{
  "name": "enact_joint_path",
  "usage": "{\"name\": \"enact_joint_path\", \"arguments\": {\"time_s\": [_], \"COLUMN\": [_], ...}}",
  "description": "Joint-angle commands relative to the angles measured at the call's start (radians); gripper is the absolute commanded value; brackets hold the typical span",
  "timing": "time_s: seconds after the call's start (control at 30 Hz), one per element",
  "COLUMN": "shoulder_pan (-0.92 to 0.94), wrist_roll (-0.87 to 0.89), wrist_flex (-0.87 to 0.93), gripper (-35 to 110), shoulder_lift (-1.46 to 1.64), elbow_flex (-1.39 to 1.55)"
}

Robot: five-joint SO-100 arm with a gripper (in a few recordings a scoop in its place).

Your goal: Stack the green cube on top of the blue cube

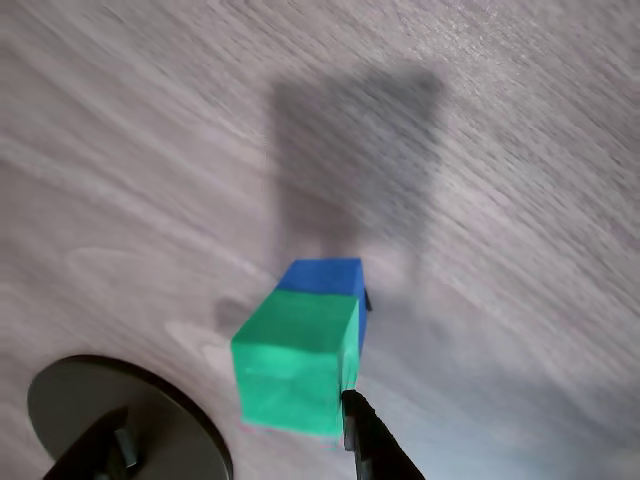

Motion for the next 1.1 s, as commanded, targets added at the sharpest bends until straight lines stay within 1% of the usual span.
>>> {"name": "enact_joint_path", "arguments": {"time_s": [0.0, 0.1, 0.17, 0.37, 0.53, 0.6, 0.73, 0.83, 0.9, 1.07], "shoulder_pan": [-0.037, -0.075, -0.103, -0.209, -0.331, -0.373, -0.439, -0.453, -0.453, -0.420], "wrist_roll": [0.032, 0.069, 0.086, 0.133, 0.160, 0.166, 0.172, 0.166, 0.150, 0.055], "wrist_flex": [0.126, 0.284, 0.324, 0.322, 0.296, 0.227, -0.029, -0.183, -0.224, -0.281], "gripper": [32, 32, 32, 32, 32, 32, 32, 32, 32, 32], "shoulder_lift": [0.011, 0.009, 0.063, 0.410, 0.750, 0.910, 1.261, 1.514, 1.621, 1.756], "elbow_flex": [-0.152, -0.318, -0.341, -0.051, 0.353, 0.558, 1.046, 1.336, 1.453, 1.632]}}
